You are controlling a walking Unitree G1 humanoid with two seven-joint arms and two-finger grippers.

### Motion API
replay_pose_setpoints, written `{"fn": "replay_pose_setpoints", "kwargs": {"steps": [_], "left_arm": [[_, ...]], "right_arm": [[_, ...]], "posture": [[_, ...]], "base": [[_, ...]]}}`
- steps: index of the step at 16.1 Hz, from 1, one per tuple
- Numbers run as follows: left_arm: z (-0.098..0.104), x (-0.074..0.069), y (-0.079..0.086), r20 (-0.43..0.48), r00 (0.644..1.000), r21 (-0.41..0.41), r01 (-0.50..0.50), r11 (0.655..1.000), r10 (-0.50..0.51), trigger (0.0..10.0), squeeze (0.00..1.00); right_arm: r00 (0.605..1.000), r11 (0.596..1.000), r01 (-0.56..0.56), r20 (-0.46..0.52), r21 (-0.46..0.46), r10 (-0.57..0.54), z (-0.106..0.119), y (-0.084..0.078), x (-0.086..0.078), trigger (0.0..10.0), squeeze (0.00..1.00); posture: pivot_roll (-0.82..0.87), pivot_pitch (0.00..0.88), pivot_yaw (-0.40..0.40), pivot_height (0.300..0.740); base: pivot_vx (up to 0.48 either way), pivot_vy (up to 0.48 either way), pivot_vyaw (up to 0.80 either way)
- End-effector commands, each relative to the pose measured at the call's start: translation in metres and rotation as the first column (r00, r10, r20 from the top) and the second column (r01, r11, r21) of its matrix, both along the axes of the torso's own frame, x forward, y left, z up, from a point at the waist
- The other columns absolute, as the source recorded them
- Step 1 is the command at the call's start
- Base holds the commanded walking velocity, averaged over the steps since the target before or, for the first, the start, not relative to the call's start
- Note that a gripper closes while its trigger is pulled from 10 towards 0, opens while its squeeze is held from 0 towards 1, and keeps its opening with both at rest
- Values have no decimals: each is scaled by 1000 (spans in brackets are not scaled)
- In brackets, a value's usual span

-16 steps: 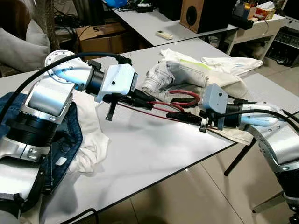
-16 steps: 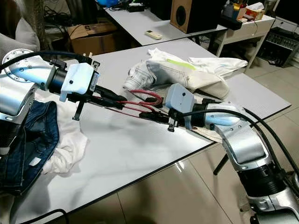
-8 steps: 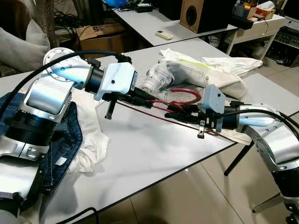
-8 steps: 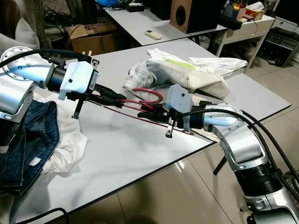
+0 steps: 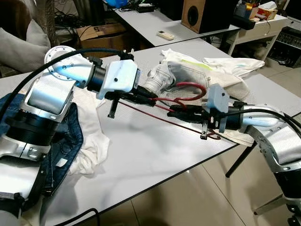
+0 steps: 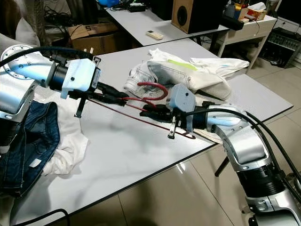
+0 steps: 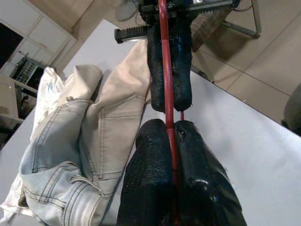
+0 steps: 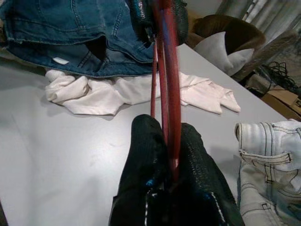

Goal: Hang hanger

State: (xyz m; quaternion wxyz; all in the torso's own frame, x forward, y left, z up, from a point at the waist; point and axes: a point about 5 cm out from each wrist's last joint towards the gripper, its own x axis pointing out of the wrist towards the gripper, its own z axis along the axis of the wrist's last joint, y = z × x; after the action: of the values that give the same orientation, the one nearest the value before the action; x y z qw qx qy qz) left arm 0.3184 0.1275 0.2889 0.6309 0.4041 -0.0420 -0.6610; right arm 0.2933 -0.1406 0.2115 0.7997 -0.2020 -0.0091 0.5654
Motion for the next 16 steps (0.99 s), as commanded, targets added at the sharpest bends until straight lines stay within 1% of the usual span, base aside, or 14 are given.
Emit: {"fn": "replay_pose_setpoints", "kwargs": {"steps": [1, 2, 3, 4, 5, 6, 7, 9, 10, 12, 13, 14, 15, 16], "left_arm": [[18, 1, 8, 17, 1000, -97, 6, 995, -5, 10000, 1000], [19, 2, 16, -23, 1000, -139, 5, 990, -8, 10000, 1000], [20, 2, 19, -38, 999, -157, 5, 988, -11, 10000, 1000], [25, 2, 26, -74, 997, -211, 0, 977, -16, 10000, 1000], [28, 1, 31, -89, 996, -225, -8, 974, -13, 10000, 1000], [33, 0, 43, -134, 991, -270, -29, 962, -7, 10000, 1000], [38, -1, 54, -175, 985, -335, -58, 941, -2, 10000, 1000], [42, -3, 68, -197, 980, -427, -113, 897, 30, 10000, 1000], [39, -6, 84, -227, 966, -520, -227, 824, 123, 10000, 1000], [23, -21, 95, -292, 938, -538, -323, 779, 187, 10000, 1000], [18, -24, 97, -306, 930, -542, -344, 767, 202, 10000, 1000], [4, -34, 102, -345, 904, -546, -413, 729, 254, 10000, 1000], [-8, -39, 105, -374, 874, -554, -478, 682, 309, 10000, 1000], [-17, -40, 106, -397, 847, -570, -529, 629, 352, 10000, 1000]], "right_arm": [[1000, 999, 21, -18, 41, -20, 4, -5, 1, 0, 0], [999, 997, 33, -29, 63, -31, 4, -7, 0, 0, 0], [999, 997, 37, -33, 71, -35, 5, -7, -1, 0, 0], [998, 994, 41, -47, 100, -36, 5, -10, -3, 0, 0], [998, 992, 43, -57, 122, -36, 5, -10, -5, 0, 0], [995, 983, 50, -89, 178, -35, 5, -12, -8, 0, 0], [991, 966, 66, -127, 249, -35, 6, -16, -10, 0, 0], [980, 935, 89, -197, 342, -21, 3, -22, -16, 0, 0], [959, 899, 117, -282, 421, 7, -5, -30, -25, 0, 0], [947, 826, 148, -319, 544, 40, -5, -33, -33, 0, 0], [946, 809, 151, -322, 568, 49, -4, -33, -34, 0, 0], [942, 756, 157, -326, 636, 79, -1, -35, -39, 0, 0], [939, 708, 165, -330, 687, 102, 3, -37, -43, 0, 0], [937, 675, 164, -327, 719, 121, 6, -38, -46, 0, 0]], "posture": [[-189, 0, 16, 740], [-192, 0, 18, 740], [-192, 0, 18, 740], [-190, 0, 17, 740], [-191, 0, 21, 740], [-192, 0, 23, 740], [-192, 0, 25, 740], [-188, 0, 35, 740], [-175, 0, 38, 740], [-162, 0, 31, 740], [-152, 0, 21, 740], [-144, 0, 13, 740], [-143, 0, 13, 740], [-144, 0, 8, 740]], "base": [[0, 0, 0], [0, 0, 0], [0, 0, 0], [0, 0, 0], [0, 0, 0], [0, 0, 0], [0, 0, 0], [0, 0, 0], [0, 0, 0], [0, 0, 0], [0, 0, 0], [0, 0, 0], [0, 0, 0], [0, 0, 0]]}}
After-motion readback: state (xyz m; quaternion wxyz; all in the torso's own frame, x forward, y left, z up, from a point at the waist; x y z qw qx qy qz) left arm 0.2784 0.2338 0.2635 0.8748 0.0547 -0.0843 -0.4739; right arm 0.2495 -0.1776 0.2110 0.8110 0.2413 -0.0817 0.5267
